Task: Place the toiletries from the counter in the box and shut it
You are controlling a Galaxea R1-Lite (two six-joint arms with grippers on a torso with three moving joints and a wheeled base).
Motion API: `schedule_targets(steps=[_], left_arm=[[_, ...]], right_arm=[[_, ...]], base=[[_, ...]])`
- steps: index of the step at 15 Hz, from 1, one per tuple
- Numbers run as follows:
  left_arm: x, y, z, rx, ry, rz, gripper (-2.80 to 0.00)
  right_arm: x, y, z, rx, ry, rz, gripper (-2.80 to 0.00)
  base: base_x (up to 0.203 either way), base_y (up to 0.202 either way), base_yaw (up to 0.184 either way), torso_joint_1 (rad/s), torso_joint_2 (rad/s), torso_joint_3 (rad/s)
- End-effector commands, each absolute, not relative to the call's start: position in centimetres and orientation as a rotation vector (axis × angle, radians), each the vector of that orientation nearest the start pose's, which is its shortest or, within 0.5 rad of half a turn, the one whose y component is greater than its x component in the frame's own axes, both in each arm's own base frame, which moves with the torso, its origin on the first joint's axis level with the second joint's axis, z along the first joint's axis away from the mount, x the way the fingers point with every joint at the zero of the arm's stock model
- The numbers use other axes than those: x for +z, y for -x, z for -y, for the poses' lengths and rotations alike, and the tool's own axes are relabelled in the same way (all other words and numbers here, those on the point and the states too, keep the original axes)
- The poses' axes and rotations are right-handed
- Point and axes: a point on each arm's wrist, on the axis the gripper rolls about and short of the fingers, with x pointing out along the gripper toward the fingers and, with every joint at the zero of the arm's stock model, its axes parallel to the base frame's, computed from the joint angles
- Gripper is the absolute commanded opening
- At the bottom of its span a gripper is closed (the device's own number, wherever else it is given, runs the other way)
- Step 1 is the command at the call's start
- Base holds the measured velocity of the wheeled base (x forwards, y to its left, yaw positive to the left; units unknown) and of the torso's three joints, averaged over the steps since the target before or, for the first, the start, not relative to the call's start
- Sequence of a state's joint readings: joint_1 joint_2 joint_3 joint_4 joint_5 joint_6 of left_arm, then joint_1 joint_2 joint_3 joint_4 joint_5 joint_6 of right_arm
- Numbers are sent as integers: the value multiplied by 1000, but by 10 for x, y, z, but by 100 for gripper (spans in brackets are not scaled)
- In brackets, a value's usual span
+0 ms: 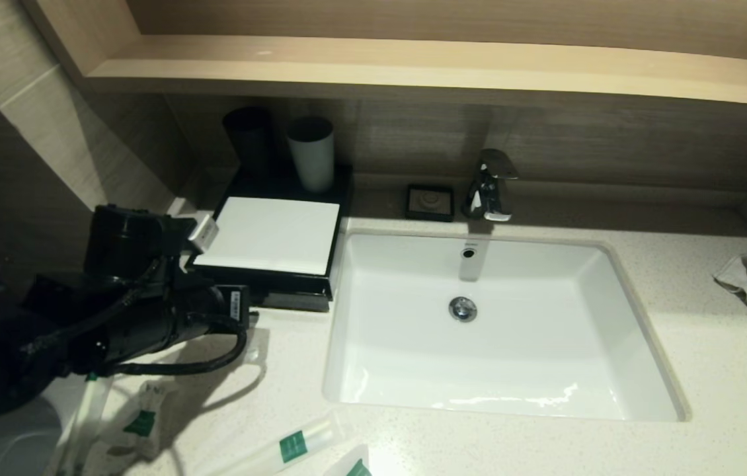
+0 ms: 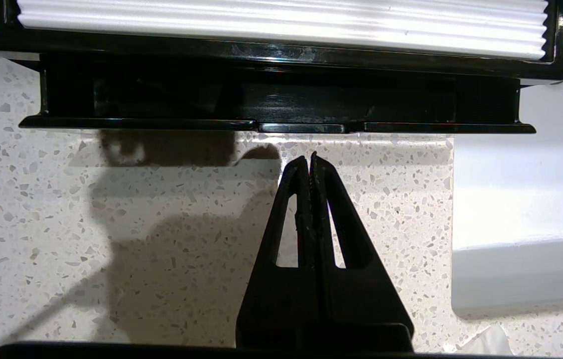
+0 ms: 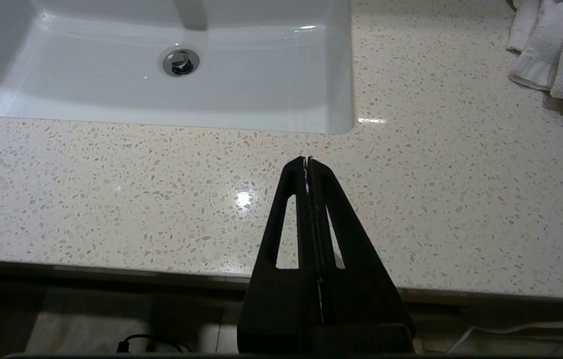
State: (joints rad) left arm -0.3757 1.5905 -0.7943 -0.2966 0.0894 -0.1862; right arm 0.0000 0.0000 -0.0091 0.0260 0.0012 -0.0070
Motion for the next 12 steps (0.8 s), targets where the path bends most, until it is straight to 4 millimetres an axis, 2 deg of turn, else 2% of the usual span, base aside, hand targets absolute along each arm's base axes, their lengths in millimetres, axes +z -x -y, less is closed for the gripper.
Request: schedule_targets(steps=[1, 6, 12], left_arm=[[175, -257, 99, -232, 64, -521, -280], [176, -266, 102, -227, 83, -519, -280], [177, -267, 103, -229, 88, -515, -280]], right_arm=[[75, 24, 0, 2, 8, -17, -280], [75, 24, 0, 2, 8, -17, -280], [75, 24, 0, 2, 8, -17, -280]], base=[[0, 0, 0, 0, 0, 0], [0, 0, 0, 0, 0, 0], [0, 0, 0, 0, 0, 0]])
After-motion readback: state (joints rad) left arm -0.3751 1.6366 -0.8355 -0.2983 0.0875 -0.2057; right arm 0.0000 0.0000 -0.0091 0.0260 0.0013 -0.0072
